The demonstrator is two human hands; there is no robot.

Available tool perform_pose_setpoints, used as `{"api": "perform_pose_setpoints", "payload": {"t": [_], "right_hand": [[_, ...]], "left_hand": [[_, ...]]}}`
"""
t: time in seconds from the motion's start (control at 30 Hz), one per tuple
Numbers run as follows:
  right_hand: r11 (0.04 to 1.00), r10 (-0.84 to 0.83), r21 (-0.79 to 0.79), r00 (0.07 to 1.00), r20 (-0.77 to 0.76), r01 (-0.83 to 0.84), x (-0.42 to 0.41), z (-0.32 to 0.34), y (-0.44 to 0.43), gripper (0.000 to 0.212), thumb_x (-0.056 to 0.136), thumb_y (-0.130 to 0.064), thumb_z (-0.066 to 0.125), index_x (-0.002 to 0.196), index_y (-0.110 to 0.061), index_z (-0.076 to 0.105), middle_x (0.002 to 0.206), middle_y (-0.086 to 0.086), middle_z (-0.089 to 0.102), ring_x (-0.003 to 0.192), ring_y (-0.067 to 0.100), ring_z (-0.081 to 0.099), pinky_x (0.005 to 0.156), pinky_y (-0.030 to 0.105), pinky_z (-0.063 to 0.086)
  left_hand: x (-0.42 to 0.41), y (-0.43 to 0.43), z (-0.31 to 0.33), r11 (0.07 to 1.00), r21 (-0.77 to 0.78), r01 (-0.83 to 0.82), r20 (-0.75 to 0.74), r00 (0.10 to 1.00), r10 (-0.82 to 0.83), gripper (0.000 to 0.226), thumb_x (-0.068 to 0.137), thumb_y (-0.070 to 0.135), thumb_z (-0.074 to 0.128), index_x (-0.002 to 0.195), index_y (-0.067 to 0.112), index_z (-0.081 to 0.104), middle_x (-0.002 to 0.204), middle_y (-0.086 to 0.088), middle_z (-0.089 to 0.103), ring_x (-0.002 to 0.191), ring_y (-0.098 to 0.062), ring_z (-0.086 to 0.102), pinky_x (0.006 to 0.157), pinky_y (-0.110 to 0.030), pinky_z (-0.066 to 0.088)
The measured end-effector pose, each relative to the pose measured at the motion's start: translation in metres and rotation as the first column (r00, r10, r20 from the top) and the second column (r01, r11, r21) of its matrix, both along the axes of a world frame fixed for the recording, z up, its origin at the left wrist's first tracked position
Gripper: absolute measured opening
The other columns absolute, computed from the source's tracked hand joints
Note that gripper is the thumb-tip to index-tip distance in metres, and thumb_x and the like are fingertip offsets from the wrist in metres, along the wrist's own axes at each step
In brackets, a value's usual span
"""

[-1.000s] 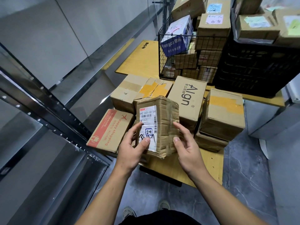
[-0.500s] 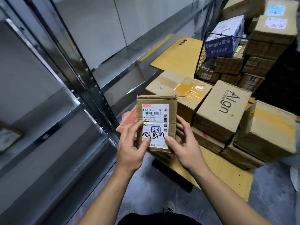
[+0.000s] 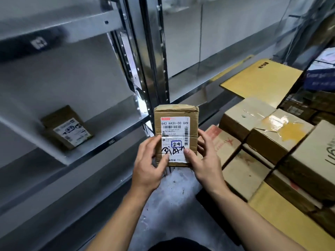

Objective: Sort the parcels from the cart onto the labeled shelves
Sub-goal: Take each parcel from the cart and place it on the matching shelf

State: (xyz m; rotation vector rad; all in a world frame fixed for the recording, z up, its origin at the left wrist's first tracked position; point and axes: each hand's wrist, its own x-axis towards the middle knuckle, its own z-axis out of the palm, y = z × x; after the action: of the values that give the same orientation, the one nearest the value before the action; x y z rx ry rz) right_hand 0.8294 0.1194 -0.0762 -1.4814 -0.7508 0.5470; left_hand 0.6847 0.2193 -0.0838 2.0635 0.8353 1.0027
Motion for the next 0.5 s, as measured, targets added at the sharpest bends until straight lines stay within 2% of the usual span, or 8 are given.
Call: {"api": "perform_pose_setpoints", "payload": {"t": [0.13, 0.27, 0.4, 0.5], "right_hand": [[1.0, -0.017, 0.007, 1.0, 0.009, 0.017, -0.015, -0.007, 0.039, 0.057, 0.091, -0.004, 0.069, 0.133, -0.039, 0.049, 0.119, -0.014, 0.066, 0.109, -0.003, 0.063, 0.088, 0.02, 0.055], [0.999, -0.016, 0.028, 1.0, 0.017, 0.016, -0.025, -0.013, 0.072, 0.053, 0.092, -0.009, 0.069, 0.135, -0.033, 0.051, 0.121, -0.009, 0.067, 0.113, 0.002, 0.063, 0.091, 0.025, 0.054], [1.0, 0.003, 0.031, 0.999, 0.042, -0.005, -0.031, -0.012, 0.105, 0.057, 0.093, -0.01, 0.069, 0.128, -0.05, 0.05, 0.125, -0.004, 0.065, 0.116, 0.008, 0.062, 0.092, 0.024, 0.054], [0.999, 0.041, 0.025, 0.998, 0.041, -0.042, -0.031, -0.011, 0.131, 0.054, 0.093, -0.011, 0.068, 0.128, -0.047, 0.048, 0.123, -0.009, 0.064, 0.114, 0.004, 0.062, 0.09, 0.017, 0.051]], "left_hand": [[-0.021, 0.036, 0.004, 1.0, -0.019, 0.006, -0.029, 1.0, -0.006, 0.062, 0.083, 0.025, 0.07, 0.14, 0.035, 0.046, 0.134, 0.022, 0.041, 0.123, 0.005, 0.048, 0.104, -0.021, 0.044], [-0.034, 0.066, 0.008, 1.0, -0.019, 0.011, -0.074, 0.997, -0.013, 0.065, 0.083, 0.033, 0.067, 0.14, 0.047, 0.04, 0.133, 0.019, 0.043, 0.123, 0.006, 0.046, 0.105, -0.026, 0.044], [-0.048, 0.092, 0.014, 0.999, -0.01, -0.03, -0.143, 0.989, 0.028, 0.062, 0.085, 0.032, 0.069, 0.142, 0.035, 0.044, 0.135, 0.015, 0.043, 0.124, -0.001, 0.045, 0.108, -0.031, 0.04], [-0.063, 0.111, 0.019, 0.993, 0.057, -0.107, -0.254, 0.96, 0.118, 0.057, 0.089, 0.027, 0.069, 0.142, 0.026, 0.047, 0.132, 0.011, 0.046, 0.121, 0.0, 0.041, 0.108, -0.028, 0.035]]}}
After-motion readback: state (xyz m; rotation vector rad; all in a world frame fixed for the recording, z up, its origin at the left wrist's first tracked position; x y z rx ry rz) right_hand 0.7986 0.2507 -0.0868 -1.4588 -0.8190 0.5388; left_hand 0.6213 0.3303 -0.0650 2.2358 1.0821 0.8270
